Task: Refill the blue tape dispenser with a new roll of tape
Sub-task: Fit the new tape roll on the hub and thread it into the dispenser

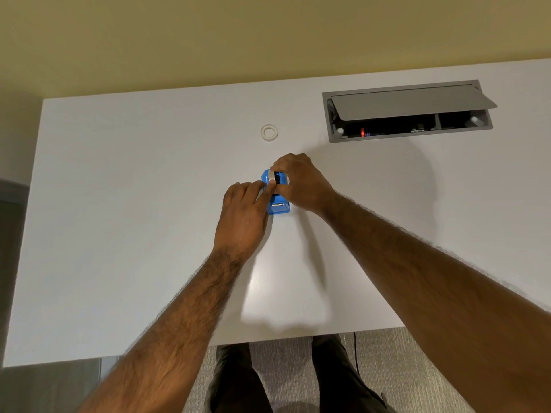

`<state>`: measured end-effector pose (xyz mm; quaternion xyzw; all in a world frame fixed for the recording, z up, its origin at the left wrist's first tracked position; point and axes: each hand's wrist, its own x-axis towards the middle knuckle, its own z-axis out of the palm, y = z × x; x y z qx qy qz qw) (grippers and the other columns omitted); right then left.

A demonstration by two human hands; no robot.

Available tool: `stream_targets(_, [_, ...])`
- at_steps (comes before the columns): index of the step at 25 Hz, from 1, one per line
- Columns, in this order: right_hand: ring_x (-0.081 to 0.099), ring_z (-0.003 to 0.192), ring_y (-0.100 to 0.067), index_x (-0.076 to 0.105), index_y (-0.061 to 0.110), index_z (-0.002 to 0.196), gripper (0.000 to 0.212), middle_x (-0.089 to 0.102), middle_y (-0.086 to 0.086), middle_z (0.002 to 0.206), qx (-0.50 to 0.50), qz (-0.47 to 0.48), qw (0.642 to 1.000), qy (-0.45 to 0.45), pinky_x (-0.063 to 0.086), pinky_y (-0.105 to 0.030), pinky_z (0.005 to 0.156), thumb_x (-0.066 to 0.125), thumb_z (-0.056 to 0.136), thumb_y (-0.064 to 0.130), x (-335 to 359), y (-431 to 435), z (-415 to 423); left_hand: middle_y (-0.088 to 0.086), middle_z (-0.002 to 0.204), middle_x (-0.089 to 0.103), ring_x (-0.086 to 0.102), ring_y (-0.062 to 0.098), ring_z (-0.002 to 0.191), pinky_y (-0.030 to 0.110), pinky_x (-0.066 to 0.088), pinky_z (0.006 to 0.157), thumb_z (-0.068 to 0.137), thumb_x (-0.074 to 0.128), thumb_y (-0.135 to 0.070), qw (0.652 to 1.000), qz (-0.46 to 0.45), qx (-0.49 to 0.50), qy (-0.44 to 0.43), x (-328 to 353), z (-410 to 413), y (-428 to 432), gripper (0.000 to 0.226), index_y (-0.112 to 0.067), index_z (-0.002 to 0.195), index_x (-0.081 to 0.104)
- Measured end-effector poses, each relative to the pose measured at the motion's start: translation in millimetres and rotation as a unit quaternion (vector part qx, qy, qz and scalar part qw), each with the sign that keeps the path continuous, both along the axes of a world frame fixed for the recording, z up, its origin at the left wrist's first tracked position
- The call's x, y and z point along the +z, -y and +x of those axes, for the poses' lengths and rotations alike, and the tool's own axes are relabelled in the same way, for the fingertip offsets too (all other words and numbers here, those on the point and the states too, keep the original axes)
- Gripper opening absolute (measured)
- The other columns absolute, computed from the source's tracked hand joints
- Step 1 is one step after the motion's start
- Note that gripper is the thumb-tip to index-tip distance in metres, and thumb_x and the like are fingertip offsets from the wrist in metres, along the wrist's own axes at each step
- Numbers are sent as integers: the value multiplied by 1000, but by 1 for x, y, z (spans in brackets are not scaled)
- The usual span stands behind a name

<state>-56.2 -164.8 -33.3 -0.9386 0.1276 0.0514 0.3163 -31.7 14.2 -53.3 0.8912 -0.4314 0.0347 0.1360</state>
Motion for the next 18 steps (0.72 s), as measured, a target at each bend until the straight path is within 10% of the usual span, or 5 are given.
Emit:
stream_targets(7, [38,74,-15,53,18,78,16,44,7,76,29,-29,999,12,47,-33,71,64,81,29,0,-2,5,12,134,56,55,31,114,43,37,105,89,45,-6,1000,24,14,1,-4,-7,4,52,-6,141,47])
stream_targets(18, [51,93,-17,60,17,103,31,61,-2,103,26,-30,999,-5,50,-34,85,71,78,32,-4,3,3,10,133,56,52,30,120,43,34,106,85,50,-11,999,41,14,-11,6,9,15,56,-8,141,46])
